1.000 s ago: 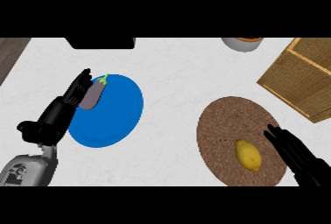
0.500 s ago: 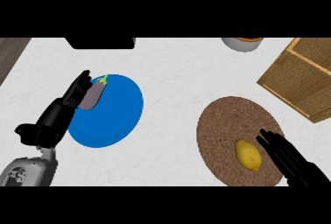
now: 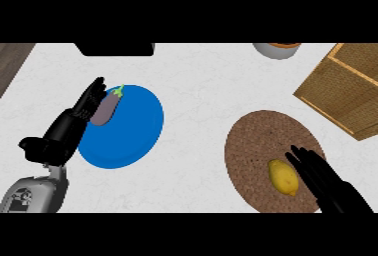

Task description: Pick the lemon from the placemat and place it in the basket

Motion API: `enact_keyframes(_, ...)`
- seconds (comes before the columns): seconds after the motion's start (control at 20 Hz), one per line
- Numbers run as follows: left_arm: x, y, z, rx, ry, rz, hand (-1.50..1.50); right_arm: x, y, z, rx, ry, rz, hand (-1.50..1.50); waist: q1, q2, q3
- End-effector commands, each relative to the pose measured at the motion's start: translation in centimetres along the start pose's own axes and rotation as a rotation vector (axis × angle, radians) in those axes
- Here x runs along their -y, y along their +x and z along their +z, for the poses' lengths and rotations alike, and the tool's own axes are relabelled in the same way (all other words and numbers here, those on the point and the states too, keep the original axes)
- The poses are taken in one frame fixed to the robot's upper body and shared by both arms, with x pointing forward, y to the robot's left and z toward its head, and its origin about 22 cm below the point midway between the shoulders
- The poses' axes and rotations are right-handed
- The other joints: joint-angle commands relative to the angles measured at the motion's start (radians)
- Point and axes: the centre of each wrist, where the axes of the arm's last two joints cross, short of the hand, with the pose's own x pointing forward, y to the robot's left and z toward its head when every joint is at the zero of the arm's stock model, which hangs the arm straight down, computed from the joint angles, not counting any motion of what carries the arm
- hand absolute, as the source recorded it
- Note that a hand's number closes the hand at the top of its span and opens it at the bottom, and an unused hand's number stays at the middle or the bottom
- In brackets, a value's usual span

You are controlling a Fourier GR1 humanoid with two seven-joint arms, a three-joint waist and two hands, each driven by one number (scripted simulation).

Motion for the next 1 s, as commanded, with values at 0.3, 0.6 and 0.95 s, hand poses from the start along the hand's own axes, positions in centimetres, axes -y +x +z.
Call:
enact_keyframes(0.3,0.7,-0.6,-0.5,-0.001,0.001,-0.004,0.0,-2.0,0.1,-2.2,-0.03,0.022,0.016,-1.5,-0.001,0.001,0.0)
enact_keyframes(0.6,-0.5,0.0,0.7,-0.014,-0.008,0.003,0.0,-5.0,-2.4,-2.1,-0.08,0.062,0.056,-1.5,0.002,0.0,0.0)
enact_keyframes(0.95,-0.4,0.0,0.4,-0.017,0.005,0.003,0.0,-3.9,-3.1,-2.8,-0.088,0.103,0.028,-1.5,0.001,0.0,0.0)
